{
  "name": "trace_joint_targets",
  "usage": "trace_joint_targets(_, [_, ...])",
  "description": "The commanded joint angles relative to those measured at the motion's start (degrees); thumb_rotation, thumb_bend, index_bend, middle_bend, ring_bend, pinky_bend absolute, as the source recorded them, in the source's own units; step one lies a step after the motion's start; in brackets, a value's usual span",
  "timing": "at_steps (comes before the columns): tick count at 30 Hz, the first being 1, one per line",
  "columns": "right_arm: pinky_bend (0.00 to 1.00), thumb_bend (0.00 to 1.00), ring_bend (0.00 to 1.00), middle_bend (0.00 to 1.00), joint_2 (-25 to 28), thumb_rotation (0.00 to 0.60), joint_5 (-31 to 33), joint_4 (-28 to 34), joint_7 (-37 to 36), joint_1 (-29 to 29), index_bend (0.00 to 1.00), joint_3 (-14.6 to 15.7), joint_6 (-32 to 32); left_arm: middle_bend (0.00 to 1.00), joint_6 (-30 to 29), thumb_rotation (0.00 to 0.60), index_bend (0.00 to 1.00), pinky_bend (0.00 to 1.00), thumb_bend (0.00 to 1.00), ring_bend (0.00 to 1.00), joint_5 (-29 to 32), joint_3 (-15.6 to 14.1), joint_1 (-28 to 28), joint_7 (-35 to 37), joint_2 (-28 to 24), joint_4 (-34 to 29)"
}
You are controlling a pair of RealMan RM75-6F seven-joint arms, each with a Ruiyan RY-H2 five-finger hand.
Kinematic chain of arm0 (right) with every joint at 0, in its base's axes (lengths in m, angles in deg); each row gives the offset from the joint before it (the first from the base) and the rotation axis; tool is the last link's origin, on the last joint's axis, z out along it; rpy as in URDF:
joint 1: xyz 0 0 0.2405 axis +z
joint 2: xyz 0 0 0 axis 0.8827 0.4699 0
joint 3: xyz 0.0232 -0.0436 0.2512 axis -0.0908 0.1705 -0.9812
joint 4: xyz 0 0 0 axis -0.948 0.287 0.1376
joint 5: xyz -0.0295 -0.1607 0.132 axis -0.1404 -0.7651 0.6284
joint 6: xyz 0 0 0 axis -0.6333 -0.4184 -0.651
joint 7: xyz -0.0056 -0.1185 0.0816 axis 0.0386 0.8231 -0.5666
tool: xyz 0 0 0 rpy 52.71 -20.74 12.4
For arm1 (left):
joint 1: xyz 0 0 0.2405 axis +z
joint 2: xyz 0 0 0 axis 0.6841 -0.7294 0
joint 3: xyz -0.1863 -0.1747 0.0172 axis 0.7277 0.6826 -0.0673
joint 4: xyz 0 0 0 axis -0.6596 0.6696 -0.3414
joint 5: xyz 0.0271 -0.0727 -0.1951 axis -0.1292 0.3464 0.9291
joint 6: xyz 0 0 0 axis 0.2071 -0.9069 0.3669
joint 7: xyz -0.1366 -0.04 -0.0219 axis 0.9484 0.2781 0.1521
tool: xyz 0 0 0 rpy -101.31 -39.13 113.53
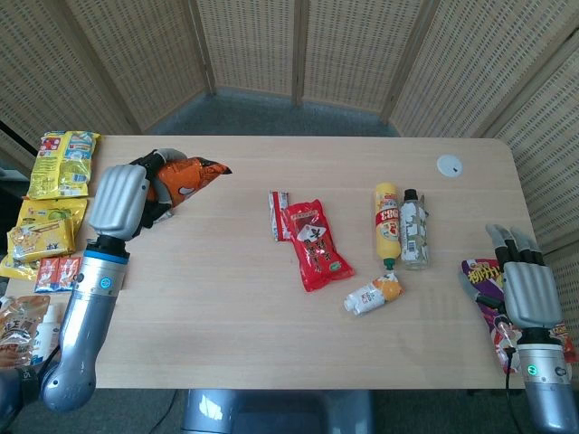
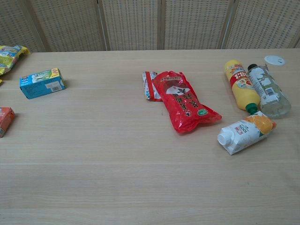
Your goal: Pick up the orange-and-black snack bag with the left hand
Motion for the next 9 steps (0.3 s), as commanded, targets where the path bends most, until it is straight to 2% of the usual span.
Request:
trace_joint_targets(1, [0.05,0.32,0.00,0.09,-0.4,0.142,-0.3,-0.4,-0.2,-0.3,0.00,0.3,-0.3,0.49,-0.5,0.600,0.67,0.81,0.93,0.64,0.0,-0.2,0.0,-0.1,-0.6,-0.8])
trace_joint_targets(9, [0.05,0.32,0.00,0.09,-0.2,0.143,-0.9,-0.2,-0.9,-1.1,0.00,0.5,-1.4,0.49,-1.1,0.600,0.67,0.81,0.93,0.64,0.2,-0.9,-1.0,-0.3,-0.8,-1.7])
